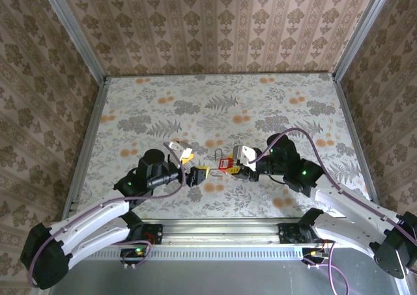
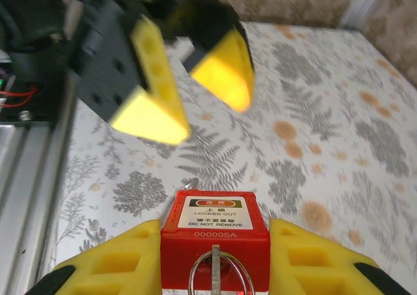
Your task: Unlock with the key
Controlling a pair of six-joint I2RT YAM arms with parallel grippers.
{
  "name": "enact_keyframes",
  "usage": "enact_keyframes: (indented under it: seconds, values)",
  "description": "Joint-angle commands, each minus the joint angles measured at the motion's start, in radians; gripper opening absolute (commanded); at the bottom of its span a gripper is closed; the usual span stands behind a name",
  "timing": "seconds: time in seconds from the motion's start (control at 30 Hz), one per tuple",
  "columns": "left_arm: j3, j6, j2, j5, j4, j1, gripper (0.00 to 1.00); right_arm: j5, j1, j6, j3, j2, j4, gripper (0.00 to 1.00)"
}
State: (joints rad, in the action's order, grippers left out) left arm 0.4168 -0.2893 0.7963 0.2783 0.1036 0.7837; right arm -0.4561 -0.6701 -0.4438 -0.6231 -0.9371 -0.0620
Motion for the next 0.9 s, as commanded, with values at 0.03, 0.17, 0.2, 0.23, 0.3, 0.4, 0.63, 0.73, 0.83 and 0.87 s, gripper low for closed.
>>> enact_keyframes:
  seconds: [0.03, 0.17, 0.2, 0.23, 0.3, 0.4, 0.63, 0.73, 0.83, 0.87]
  values:
    - [0.060, 0.044, -0.044, -0.059, -0.062, 0.005, 0.92, 0.219, 0.003, 0.193, 0.096, 0.000, 0.220, 0.08]
    - [0.079, 0.072, -0.054, -0.071, -0.093, 0.007, 0.92, 0.325, 0.019, 0.290, 0.145, -0.018, 0.265, 0.06]
    - [0.081, 0.076, -0.053, -0.074, -0.097, 0.007, 0.92, 0.342, 0.026, 0.311, 0.158, -0.020, 0.281, 0.06]
    - [0.080, 0.079, -0.051, -0.075, -0.099, 0.007, 0.92, 0.347, 0.040, 0.338, 0.175, -0.022, 0.306, 0.06]
    - [0.077, 0.081, -0.048, -0.077, -0.095, 0.008, 0.93, 0.357, 0.069, 0.387, 0.202, -0.024, 0.352, 0.06]
    - [0.074, 0.081, -0.043, -0.079, -0.091, 0.009, 0.93, 0.361, 0.123, 0.446, 0.228, -0.032, 0.399, 0.06]
    - [0.076, 0.088, -0.040, -0.086, -0.097, 0.009, 0.93, 0.328, 0.200, 0.508, 0.231, -0.092, 0.441, 0.06]
    - [0.079, 0.091, -0.036, -0.087, -0.098, 0.011, 0.93, 0.310, 0.202, 0.523, 0.218, -0.130, 0.453, 0.05]
    - [0.082, 0.093, -0.030, -0.087, -0.099, 0.012, 0.93, 0.295, 0.202, 0.553, 0.213, -0.171, 0.487, 0.05]
    - [0.083, 0.095, -0.027, -0.088, -0.101, 0.014, 0.93, 0.291, 0.202, 0.563, 0.212, -0.186, 0.496, 0.05]
